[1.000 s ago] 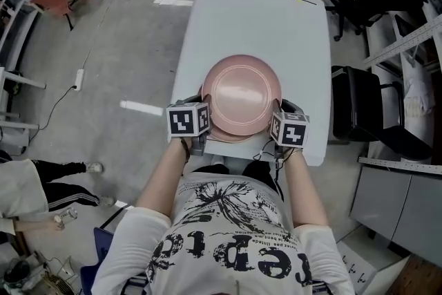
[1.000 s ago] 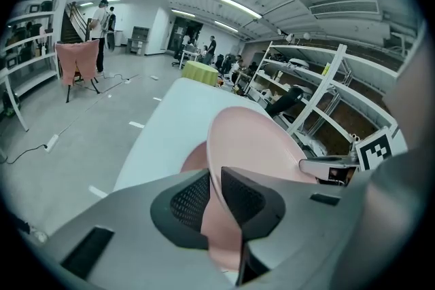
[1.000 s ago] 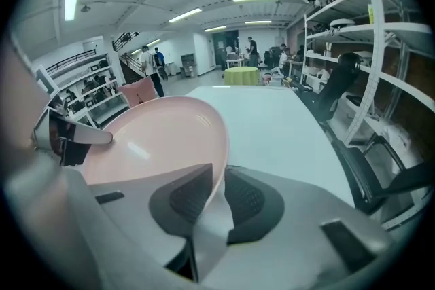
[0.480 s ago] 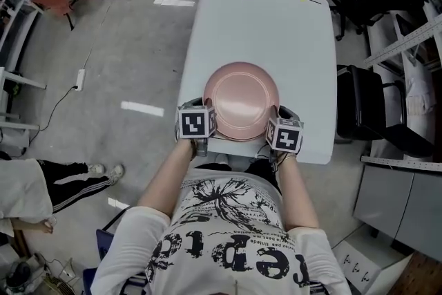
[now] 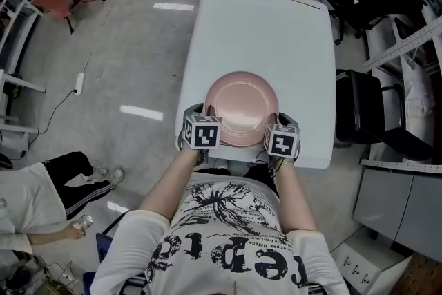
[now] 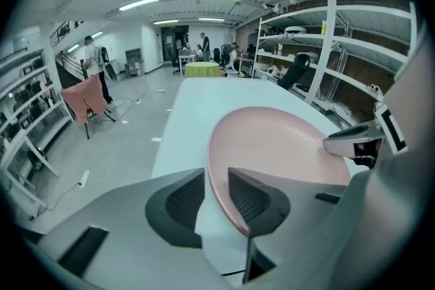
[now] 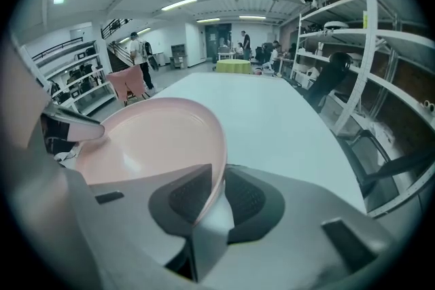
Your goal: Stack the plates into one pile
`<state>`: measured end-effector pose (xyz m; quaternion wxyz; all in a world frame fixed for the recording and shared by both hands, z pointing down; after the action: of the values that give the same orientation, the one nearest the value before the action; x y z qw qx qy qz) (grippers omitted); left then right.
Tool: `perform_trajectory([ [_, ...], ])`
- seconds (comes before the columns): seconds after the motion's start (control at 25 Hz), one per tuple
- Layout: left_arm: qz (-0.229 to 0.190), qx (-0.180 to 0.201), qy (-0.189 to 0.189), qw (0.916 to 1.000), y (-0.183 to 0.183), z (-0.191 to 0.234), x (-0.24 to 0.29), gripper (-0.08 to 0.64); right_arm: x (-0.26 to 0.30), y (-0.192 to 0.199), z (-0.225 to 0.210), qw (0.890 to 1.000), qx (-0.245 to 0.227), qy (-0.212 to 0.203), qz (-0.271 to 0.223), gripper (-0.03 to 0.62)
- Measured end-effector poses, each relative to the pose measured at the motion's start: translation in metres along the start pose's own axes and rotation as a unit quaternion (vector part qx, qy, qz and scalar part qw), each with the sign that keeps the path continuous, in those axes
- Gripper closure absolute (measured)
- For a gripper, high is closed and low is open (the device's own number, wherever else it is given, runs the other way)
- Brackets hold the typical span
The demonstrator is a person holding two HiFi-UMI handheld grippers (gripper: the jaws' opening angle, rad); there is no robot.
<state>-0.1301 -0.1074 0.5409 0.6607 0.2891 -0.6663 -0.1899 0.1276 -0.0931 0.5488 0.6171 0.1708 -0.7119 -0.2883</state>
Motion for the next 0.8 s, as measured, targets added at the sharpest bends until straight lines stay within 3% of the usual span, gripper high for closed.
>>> perform_trajectory([
  [0.04, -0.007, 0.015, -0.014, 0.9998, 0.0, 0.001, 0.0, 0.407, 0.001, 0.0, 0.001, 1.0, 0.001, 0.001, -0.001, 0.528],
  [0.08, -0.013, 0.027, -0.025, 0.9992, 0.0, 0.002, 0.001, 0.399, 0.001, 0.0, 0.001, 1.0, 0.002, 0.003, -0.003, 0.531],
  [0.24, -0.006, 0.0, -0.015, 0.9999, 0.005, 0.007, 0.004, 0.399, 0.004, 0.003, 0.001, 1.0, 0.0, -0.001, -0.001, 0.523],
  [0.32, -0.007, -0.01, -0.01, 0.9999, 0.005, 0.01, 0.004, 0.399, 0.004, 0.003, 0.005, 1.0, -0.01, -0.01, -0.007, 0.432],
  [0.48, -0.024, -0.019, 0.024, 0.9993, -0.003, 0.012, -0.006, 0.399, -0.003, -0.009, 0.005, 0.999, -0.035, -0.004, -0.031, 0.413],
  [0.56, -0.043, -0.018, 0.04, 0.9981, -0.008, 0.012, -0.013, 0.417, -0.01, -0.017, 0.002, 0.998, -0.053, -0.004, -0.036, 0.442],
  [0.64, -0.068, -0.009, 0.043, 0.9967, -0.011, 0.012, -0.016, 0.545, -0.02, -0.025, -0.002, 0.997, -0.066, -0.007, -0.044, 0.517],
  [0.72, -0.088, 0.007, 0.05, 0.9948, -0.013, 0.013, -0.019, 0.558, -0.03, -0.034, -0.002, 0.995, -0.076, -0.028, -0.064, 0.584],
  [0.8, -0.101, 0.022, 0.071, 0.9921, -0.015, 0.014, -0.025, 0.558, -0.039, -0.043, 0.004, 0.989, -0.088, -0.069, -0.092, 0.584],
])
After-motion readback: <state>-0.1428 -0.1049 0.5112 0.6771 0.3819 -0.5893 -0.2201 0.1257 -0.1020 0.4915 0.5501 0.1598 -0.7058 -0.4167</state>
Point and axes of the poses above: the fingertips, and each gripper's own axes: x forward along the fingers, z to its left, y out of its underside, the point moved 9 cm from there along -x, backward along the fingers, and after that the axes turned 7 degrees about -y, right-handed, at the moved point
